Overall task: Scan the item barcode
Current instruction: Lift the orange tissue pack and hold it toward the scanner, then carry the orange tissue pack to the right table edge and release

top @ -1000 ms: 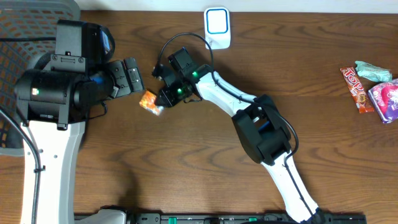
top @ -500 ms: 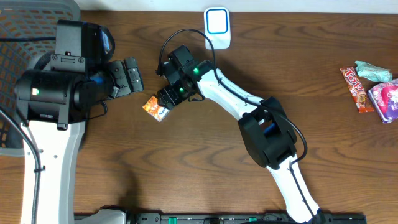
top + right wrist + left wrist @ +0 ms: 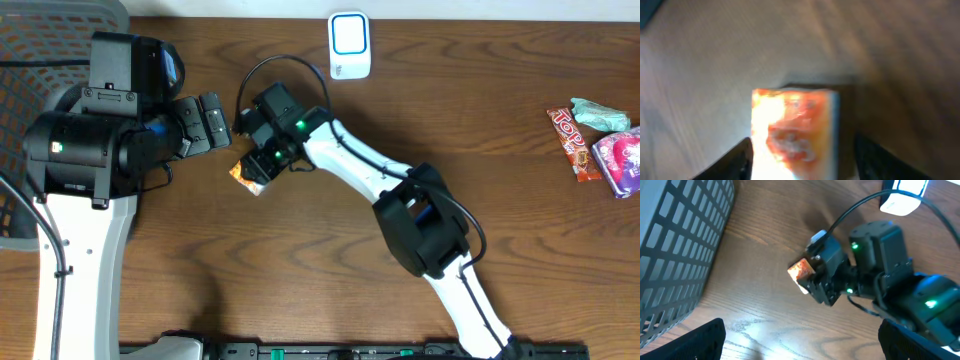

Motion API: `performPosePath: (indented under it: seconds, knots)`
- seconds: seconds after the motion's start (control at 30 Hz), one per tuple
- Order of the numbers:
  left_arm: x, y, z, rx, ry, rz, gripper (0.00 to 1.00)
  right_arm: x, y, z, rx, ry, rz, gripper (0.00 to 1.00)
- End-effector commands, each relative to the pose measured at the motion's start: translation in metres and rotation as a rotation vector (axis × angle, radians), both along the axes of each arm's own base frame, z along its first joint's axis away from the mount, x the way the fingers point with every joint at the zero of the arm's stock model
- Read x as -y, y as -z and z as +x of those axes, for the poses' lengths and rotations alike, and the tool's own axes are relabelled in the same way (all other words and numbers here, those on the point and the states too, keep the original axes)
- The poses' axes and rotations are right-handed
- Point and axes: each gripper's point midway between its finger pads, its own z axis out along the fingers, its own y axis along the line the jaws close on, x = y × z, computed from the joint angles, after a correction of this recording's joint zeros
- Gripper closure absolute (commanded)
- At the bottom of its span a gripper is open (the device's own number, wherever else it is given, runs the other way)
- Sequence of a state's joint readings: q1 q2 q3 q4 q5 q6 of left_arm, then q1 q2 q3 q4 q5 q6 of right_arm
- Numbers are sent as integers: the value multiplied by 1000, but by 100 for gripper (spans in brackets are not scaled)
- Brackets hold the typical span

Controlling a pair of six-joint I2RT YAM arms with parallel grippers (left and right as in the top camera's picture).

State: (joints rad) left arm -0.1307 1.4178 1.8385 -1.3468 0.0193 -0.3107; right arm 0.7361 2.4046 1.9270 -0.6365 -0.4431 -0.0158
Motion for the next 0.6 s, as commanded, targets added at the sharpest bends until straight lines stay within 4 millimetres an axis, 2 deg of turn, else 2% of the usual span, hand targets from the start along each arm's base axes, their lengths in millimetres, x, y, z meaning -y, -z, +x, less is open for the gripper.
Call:
performPosePath:
  seconds: [0.0,0.1,0.2,0.3,0.37,0.47,0.5,0.57]
  knots:
    - [-3,-1,0,3,-12,10,2,7,34,-16,-77,-25,-54,59]
    - [-3,-1,0,3,-12,10,2,8,36,-21,-110,-16,-55,80]
    - [-3,-1,0,3,-12,10,2,3,28,-21,-129,-7,-26,99]
    - [-3,-1,0,3,-12,10,3,2,13,-8,-131,47,-2,99]
    - [-3,-1,0,3,-12,10,2,5,-5,10,-94,78,23,99]
    - [-3,-1,0,3,-12,10,2,20,-41,52,27,157,36,99]
    - [-3,-1,0,3,-12,10,2,29,-57,72,93,204,29,99]
    - [-3,-1,0,3,-12,10,2,48,-77,102,205,284,-10,99]
